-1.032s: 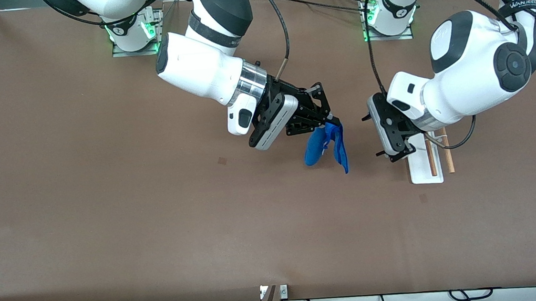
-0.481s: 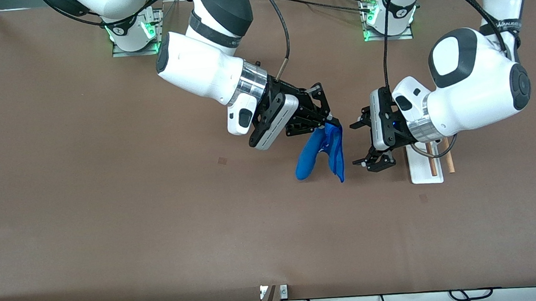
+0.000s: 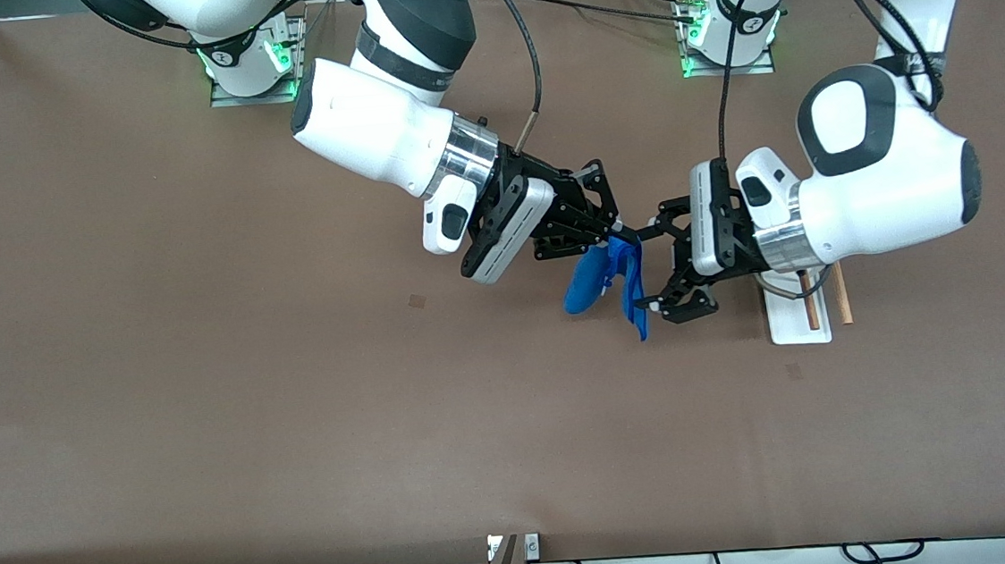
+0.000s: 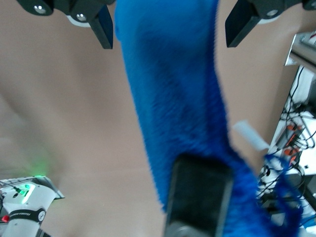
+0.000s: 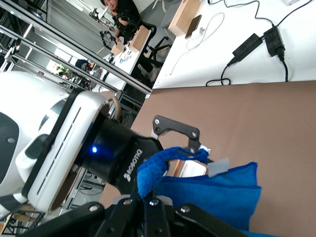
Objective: Pass towel and hang on rack
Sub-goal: 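Grasp the hanging towel with the left gripper beside the right gripper, then open the right gripper while the left gripper pulls the towel away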
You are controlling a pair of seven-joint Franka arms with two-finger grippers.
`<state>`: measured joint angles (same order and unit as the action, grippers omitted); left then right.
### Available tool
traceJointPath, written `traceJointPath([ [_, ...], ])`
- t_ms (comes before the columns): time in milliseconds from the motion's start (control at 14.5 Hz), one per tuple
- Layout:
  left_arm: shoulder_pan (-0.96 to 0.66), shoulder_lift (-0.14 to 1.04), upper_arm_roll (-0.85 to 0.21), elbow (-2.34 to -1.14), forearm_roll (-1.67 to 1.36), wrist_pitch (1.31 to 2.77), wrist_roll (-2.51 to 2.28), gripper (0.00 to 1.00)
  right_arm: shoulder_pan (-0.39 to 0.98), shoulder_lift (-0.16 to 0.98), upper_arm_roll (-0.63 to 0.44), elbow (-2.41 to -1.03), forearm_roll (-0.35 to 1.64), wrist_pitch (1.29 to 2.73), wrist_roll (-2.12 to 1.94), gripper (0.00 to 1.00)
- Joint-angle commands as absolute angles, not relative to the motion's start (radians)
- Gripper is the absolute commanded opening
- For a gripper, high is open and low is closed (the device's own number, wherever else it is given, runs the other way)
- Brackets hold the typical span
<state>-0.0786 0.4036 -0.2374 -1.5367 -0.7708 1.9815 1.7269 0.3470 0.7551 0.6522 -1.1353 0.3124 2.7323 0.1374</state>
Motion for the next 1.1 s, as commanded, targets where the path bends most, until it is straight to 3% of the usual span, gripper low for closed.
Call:
traceJointPath([
  [0, -0.100, 0.432, -0.239, -1.496, -0.801, 1.991, 1.766, 0.99, 0.347, 0.755, 0.655, -1.192, 0.299, 2.831, 0.130, 0.00],
  [138, -0.110, 0.448, -0.239, -1.480, -0.798, 1.991, 1.764, 0.84, 0.348, 0.755, 0.655, -1.197, 0.299, 2.876, 0.130, 0.00],
  [344, -0.124, 0.453, -0.238, -1.473, -0.802, 1.990, 1.712, 0.42, 0.348, 0.755, 0.655, -1.197, 0.301, 2.879, 0.133, 0.00],
  [619, -0.112, 0.443, -0.235, -1.471, -0.785, 1.983, 1.644, 0.08, 0.348, 0.755, 0.655, -1.197, 0.301, 2.879, 0.133, 0.00],
  [688, -0.107, 0.442, -0.233, -1.471, -0.785, 1.980, 1.643, 0.02, 0.348, 0.755, 0.655, -1.197, 0.301, 2.879, 0.133, 0.00],
  [1032, -0.058, 0.439, -0.227, -1.454, -0.773, 1.956, 1.641, 0.01, 0.348, 0.755, 0.655, -1.197, 0.301, 2.879, 0.133, 0.00],
])
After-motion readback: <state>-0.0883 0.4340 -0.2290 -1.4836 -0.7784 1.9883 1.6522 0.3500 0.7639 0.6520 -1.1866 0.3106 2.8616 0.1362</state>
